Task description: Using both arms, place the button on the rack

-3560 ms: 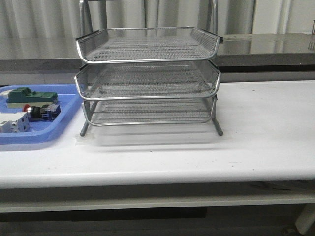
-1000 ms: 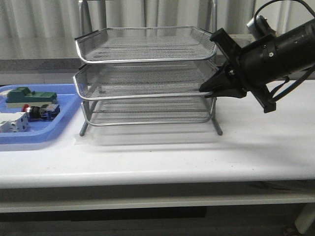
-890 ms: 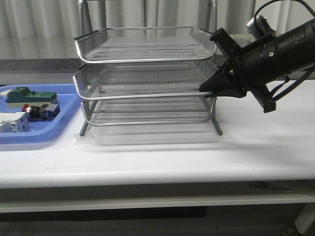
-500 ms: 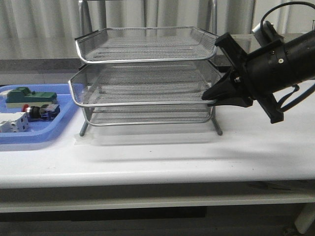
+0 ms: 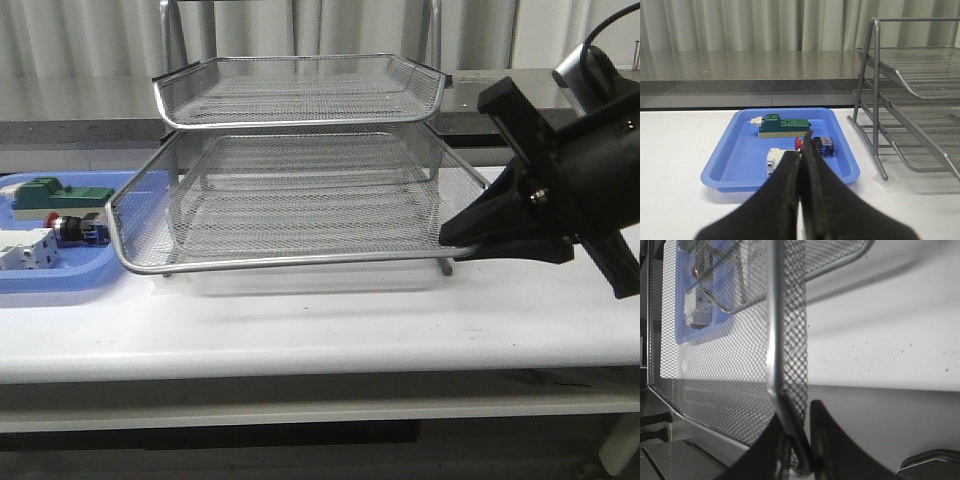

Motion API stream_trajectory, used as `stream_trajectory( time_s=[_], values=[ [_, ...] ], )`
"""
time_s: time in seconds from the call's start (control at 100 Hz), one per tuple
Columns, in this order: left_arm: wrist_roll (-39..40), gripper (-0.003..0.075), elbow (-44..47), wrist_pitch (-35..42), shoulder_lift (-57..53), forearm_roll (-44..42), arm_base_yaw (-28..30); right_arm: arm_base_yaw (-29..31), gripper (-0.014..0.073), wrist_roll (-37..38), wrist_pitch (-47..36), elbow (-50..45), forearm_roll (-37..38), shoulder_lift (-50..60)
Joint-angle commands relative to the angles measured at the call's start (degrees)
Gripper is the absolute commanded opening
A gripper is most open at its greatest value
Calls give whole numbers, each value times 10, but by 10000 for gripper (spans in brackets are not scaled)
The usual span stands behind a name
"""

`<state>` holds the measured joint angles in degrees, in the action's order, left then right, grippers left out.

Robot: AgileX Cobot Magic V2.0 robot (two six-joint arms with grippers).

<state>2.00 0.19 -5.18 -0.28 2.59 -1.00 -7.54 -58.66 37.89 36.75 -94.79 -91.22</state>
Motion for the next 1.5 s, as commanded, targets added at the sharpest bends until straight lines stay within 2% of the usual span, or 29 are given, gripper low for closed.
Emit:
stream_trajectory(
  time_s=[0.0,0.11,0.18,0.25,0.37,0.44,0.68,0.78,0.9,1.23,1.39,1.49],
  values=[
    [-1,-20,19,48,-17,4,1,-2,20,-14,12,-6,19,24],
    [-1,-20,19,48,-17,4,1,-2,34,-14,12,-8,20,25],
    [-1,-20,19,48,-17,4,1,-2,83,-14,12,-8,17,25],
    [-1,-20,19,48,-17,4,1,-2,170,-14,12,-8,17,25],
    [-1,-20,19,48,-17,4,1,-2,366,-14,12,-8,17,25],
    [-1,-20,19,48,-17,4,1,-2,431,-16,12,-8,17,26],
    [-1,-20,19,48,-17,4,1,-2,440,-21,4,-8,22,66],
    [-1,-20,19,48,-17,4,1,-2,440,0,4,-8,46,89],
    [-1,-20,19,48,-17,4,1,-2,440,56,2,-8,126,115],
    [-1,-20,19,48,-17,4,1,-2,438,262,-11,-5,428,242],
    [-1,-20,19,48,-17,4,1,-1,438,381,1,-1,571,328],
    [-1,-20,19,48,-17,4,1,-1,438,477,43,22,691,374]
  ],
)
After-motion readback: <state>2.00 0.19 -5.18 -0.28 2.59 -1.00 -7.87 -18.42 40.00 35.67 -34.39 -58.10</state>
